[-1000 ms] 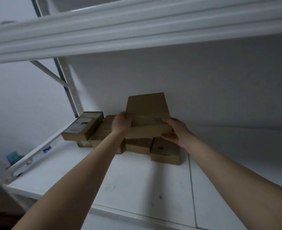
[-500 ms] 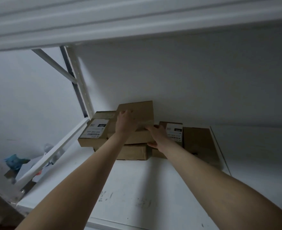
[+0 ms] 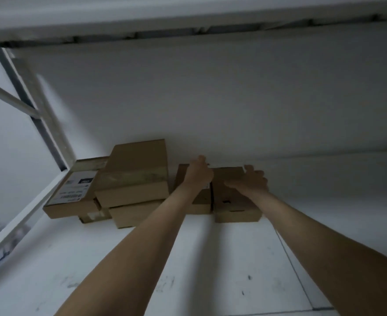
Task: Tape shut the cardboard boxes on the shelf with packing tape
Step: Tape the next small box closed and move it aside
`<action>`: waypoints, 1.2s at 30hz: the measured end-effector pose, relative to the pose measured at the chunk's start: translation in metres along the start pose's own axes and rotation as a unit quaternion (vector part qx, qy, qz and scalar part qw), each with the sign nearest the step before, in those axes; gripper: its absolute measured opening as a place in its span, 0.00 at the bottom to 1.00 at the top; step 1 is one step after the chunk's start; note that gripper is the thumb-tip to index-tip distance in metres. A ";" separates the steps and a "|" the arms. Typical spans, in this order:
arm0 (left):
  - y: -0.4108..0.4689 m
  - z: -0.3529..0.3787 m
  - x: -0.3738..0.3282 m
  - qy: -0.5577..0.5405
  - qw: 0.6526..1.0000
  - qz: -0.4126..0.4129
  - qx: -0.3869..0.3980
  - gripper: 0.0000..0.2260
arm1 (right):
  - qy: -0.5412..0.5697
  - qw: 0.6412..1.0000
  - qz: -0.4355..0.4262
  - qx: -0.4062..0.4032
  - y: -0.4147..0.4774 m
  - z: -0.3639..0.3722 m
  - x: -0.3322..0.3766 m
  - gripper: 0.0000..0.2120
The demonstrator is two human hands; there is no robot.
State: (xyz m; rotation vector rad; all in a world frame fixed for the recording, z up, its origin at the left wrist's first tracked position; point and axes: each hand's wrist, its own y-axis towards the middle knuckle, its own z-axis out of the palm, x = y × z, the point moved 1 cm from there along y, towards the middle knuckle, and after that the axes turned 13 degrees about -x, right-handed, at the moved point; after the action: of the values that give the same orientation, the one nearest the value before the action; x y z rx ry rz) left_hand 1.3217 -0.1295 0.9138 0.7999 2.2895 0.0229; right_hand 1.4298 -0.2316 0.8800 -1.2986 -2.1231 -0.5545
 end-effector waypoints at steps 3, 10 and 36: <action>0.002 0.023 0.028 0.075 0.994 -0.069 0.035 0.19 | -0.048 0.997 0.047 0.045 -0.001 -0.004 -0.028 0.45; 0.000 0.045 0.053 0.154 0.981 -0.106 0.057 0.07 | 0.136 0.975 0.145 0.100 -0.006 0.002 -0.064 0.33; -0.080 0.168 -0.188 -0.087 0.991 0.096 -0.017 0.25 | 0.420 0.885 0.200 -0.011 0.049 -0.188 -0.241 0.19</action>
State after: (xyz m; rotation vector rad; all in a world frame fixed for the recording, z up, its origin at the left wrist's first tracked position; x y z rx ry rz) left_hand 1.4898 -0.3315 0.8838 0.9630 2.0377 0.0768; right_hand 1.6092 -0.4841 0.8612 -1.1605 -1.1073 -0.7771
